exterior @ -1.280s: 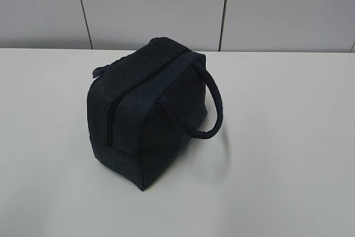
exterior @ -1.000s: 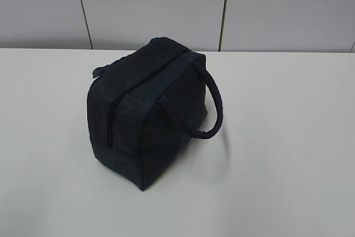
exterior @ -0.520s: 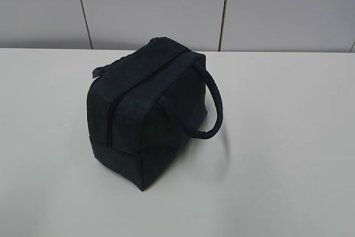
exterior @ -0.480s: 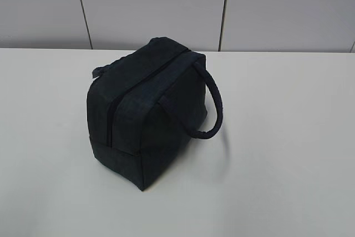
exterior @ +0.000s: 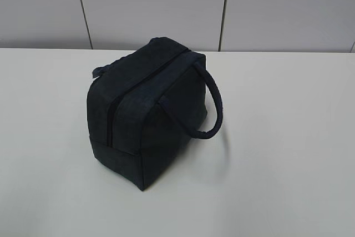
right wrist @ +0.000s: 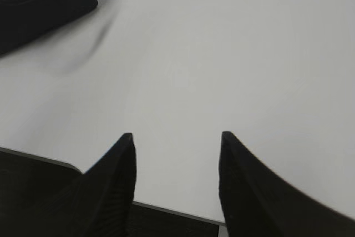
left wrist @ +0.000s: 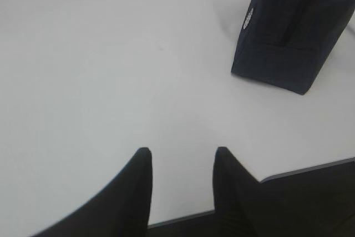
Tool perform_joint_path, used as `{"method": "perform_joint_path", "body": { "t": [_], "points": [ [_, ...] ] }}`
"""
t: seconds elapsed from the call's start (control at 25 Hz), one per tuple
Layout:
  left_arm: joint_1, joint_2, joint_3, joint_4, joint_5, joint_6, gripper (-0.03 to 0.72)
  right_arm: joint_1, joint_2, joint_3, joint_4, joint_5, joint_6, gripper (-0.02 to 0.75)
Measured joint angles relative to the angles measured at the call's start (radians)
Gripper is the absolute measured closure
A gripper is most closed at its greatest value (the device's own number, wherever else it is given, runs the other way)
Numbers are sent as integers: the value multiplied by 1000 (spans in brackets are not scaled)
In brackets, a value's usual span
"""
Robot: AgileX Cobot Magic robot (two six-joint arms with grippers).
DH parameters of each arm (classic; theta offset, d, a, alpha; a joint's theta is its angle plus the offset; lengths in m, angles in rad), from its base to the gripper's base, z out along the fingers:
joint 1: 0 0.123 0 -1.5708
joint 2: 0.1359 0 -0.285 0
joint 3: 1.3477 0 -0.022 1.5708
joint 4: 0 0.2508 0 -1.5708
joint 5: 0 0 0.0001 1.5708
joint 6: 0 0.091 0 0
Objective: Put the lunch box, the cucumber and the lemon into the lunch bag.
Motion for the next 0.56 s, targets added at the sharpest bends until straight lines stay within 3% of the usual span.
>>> {"method": "perform_joint_path", "body": {
  "t": [0.56],
  "points": [
    [0,0,0,0,0,0,440,0,0,0,0,2,0,371]
  ]
}}
